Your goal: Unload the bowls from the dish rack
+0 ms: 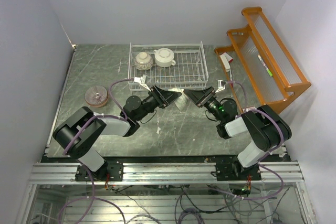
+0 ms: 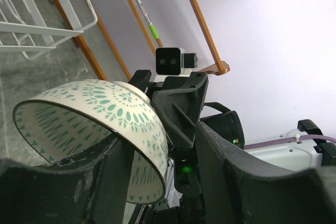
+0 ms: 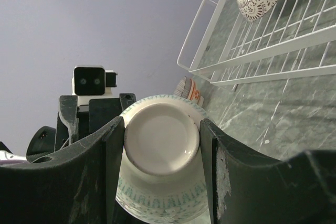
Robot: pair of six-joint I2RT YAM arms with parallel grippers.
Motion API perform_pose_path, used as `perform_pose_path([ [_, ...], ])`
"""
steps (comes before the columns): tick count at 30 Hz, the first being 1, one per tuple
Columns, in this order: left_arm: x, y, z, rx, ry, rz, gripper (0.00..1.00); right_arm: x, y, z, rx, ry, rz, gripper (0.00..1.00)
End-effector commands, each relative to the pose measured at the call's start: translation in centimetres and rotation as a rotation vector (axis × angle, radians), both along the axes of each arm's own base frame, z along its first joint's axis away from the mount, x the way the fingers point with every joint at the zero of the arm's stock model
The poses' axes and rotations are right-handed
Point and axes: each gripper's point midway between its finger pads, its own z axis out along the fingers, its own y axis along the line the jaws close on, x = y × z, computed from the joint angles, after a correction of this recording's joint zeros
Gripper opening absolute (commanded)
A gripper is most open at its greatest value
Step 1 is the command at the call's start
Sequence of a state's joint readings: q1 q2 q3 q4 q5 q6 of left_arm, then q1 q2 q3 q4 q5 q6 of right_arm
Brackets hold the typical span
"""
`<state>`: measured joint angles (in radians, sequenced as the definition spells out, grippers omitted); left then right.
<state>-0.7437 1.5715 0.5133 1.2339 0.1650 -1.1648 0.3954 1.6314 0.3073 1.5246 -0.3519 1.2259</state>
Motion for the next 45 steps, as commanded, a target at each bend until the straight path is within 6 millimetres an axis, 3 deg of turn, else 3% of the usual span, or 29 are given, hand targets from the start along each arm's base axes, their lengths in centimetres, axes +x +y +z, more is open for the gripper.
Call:
perform_pose_path([
  [1,-0.8,0.0,4.9,-0.152,-0.111,-0.026,0.56,-1.5,-0.8,6.4,0.110,-0.266,-0.006,0.00],
  [8,-0.8,0.5,4.6,-0.166,-0.098,-0.010,0.51,-1.5,-0.8,6.2,0.117,-0.259,-0.005,0.00],
  [13,-0.8,0.5,4.3,-0.167,-0.091,-0.010,0.34,-1.4,-0.8,6.1,0.110,-0.261,-0.005,0.00],
  [18,-0.8,-0.2,4.3,-0.162,-0.092,-0.037,0.24,-1.5,-0.7,6.3,0.114,-0.267,0.004,0.00],
  [22,-0.8,-0.3,4.3,-0.160,-0.092,-0.044,0.08,-1.5,-0.6,6.3,0.114,-0.269,0.010,0.00],
  [29,-1.1,-0.2,4.6,-0.134,-0.108,-0.045,0.07,-1.5,-0.6,6.1,0.113,-0.261,0.010,0.00],
  [33,-1.4,0.2,5.0,-0.094,-0.123,-0.036,0.07,-1.4,-1.0,5.9,0.114,-0.250,-0.008,0.20],
  [39,-1.7,1.6,5.5,0.029,-0.134,0.021,0.07,-1.5,-1.9,5.7,0.111,-0.239,-0.030,0.42],
  [45,-1.5,3.0,6.0,0.148,-0.140,0.087,0.07,-1.6,-2.2,5.6,0.112,-0.232,-0.035,0.49],
])
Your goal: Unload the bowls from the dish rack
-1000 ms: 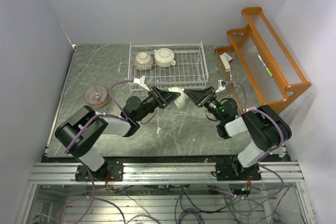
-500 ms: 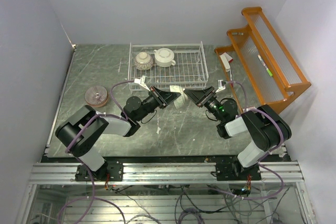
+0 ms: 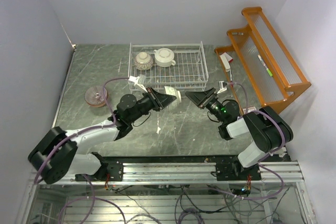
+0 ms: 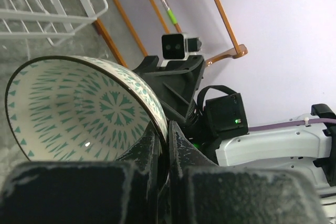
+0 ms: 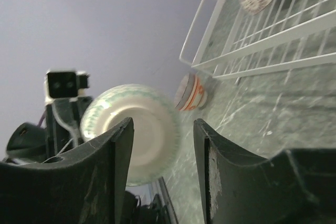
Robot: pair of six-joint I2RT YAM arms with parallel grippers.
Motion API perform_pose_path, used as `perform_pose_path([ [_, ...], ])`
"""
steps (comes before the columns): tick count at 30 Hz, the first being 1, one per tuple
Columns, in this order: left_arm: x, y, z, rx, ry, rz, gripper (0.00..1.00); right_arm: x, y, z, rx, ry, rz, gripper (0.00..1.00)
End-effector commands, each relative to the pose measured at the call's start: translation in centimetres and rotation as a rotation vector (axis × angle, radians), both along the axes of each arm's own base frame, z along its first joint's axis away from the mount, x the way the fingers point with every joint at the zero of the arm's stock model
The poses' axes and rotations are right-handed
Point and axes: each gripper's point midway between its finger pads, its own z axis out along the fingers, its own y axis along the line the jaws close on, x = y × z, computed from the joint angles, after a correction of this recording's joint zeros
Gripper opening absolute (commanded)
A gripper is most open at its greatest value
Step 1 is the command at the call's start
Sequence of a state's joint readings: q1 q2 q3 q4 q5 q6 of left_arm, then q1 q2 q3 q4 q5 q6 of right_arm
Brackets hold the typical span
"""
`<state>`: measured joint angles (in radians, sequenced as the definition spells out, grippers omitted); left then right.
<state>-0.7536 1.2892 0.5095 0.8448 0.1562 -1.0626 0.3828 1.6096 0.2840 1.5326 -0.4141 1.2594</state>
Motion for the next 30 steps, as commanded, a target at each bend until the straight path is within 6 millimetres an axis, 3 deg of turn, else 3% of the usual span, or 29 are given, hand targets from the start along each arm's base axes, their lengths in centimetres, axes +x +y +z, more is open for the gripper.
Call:
perform_pose_path([
  [1,0.6,1.4,4.6,0.034,-0.144,0.073,0.07,-0.3,-2.2,5.4,0.104,-0.243,-0.090,0.49],
  [5,0.8,1.8,5.2,0.098,-0.150,0.092,0.07,-0.3,-2.1,5.3,0.102,-0.240,-0.083,0.53],
  [10,2.4,3.5,3.9,0.381,-0.108,0.169,0.07,-0.3,-2.2,5.1,0.097,-0.237,-0.087,0.54],
  [13,3.2,6.1,2.1,0.604,-0.034,0.243,0.07,-0.2,-2.3,4.8,0.094,-0.228,-0.086,0.54],
  [22,4.6,13.3,1.6,1.062,0.058,0.407,0.07,0.0,-2.5,4.3,0.088,-0.214,-0.085,0.54],
  [30,6.4,21.1,-1.4,1.253,0.268,0.422,0.07,0.0,-2.8,4.1,0.085,-0.205,-0.089,0.54],
])
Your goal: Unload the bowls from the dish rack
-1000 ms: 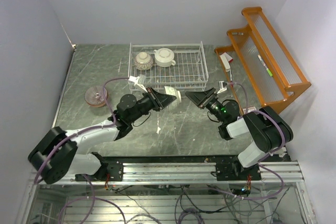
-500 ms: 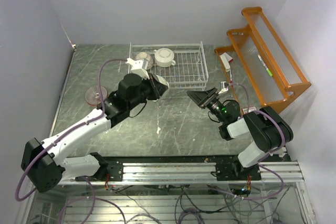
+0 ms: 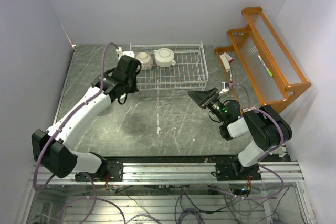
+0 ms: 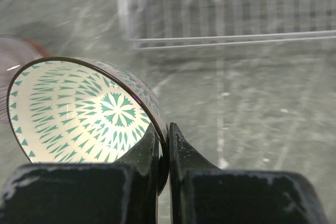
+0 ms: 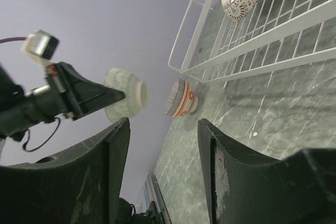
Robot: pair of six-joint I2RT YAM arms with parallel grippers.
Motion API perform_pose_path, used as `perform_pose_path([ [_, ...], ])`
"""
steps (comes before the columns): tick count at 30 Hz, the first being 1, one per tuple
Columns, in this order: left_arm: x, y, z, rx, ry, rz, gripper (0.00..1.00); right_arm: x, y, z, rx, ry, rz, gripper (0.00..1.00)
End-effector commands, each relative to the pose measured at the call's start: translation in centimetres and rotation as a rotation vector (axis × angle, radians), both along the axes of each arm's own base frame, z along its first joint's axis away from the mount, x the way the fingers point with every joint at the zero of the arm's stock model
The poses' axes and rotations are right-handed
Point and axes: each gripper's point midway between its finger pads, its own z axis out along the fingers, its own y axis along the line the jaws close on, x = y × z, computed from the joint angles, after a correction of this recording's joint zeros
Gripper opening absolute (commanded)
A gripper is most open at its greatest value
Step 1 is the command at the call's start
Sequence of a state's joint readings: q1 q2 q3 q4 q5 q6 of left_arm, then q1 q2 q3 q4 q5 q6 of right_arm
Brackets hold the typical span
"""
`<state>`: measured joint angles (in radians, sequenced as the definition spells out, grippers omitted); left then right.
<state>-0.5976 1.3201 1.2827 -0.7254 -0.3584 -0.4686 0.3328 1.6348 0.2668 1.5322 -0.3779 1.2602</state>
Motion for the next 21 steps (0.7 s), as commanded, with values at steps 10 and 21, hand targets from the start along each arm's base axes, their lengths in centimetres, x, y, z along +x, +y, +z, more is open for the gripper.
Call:
perform_pose_path([
  [10,1.0,10.4,-4.6,0.299,0.254,0.145,0.07,-1.2,-1.1,4.9,0.071,-0.239,-0.011,0.53],
  [21,3.0,15.0,-5.4,0.323,0.312,0.239,0.07,-0.5,-1.2,3.7,0.052,-0.214,-0.013,0.52],
])
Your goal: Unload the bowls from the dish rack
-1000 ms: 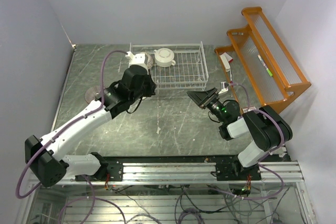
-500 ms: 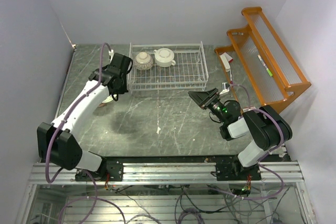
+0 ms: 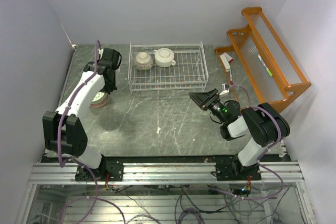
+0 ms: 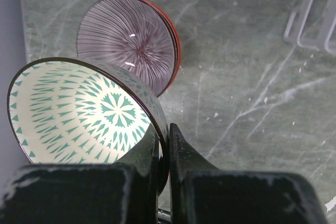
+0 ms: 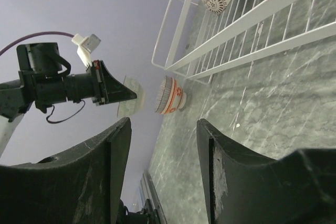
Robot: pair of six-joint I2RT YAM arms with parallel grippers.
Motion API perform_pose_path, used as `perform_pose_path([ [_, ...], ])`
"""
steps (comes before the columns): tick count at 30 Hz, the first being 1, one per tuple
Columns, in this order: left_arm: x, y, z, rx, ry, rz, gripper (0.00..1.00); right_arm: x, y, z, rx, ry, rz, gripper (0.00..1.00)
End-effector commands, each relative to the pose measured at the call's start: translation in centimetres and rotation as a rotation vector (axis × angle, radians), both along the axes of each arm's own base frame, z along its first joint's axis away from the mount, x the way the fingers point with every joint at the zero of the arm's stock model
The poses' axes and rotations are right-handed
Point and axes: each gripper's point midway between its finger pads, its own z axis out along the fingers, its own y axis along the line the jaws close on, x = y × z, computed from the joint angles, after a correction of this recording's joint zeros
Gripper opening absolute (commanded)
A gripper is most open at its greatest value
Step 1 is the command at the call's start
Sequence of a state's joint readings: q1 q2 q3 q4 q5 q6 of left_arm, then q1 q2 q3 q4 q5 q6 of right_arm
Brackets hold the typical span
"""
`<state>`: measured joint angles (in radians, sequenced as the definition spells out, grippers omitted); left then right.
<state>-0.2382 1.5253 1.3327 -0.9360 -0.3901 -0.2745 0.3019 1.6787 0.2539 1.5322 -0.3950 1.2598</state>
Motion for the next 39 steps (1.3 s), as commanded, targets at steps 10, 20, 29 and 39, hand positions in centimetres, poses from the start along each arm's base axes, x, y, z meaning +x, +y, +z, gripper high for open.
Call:
perform_pose_path([
  [10,3.2,3.5,-0.1,0.026,-0.004,0.088,0.07,-0.9,-0.4,5.5,0.067,-0.263,0.006,0.52],
  [20,4.0,4.3,-1.3,-0.012,-0.009,0.110,0.07,-1.3,-0.9,5.3,0.054,-0.266,-0.001,0.51],
  [29,4.7,3.2,-2.8,-0.096,0.007,0.079,0.07,-0.8,-0.7,4.6,0.046,-0.248,0.005,0.51],
  [39,4.7,3.0,-4.2,-0.110,0.044,0.074,0.07,-0.7,-0.7,4.3,0.042,-0.244,0.006,0.50],
])
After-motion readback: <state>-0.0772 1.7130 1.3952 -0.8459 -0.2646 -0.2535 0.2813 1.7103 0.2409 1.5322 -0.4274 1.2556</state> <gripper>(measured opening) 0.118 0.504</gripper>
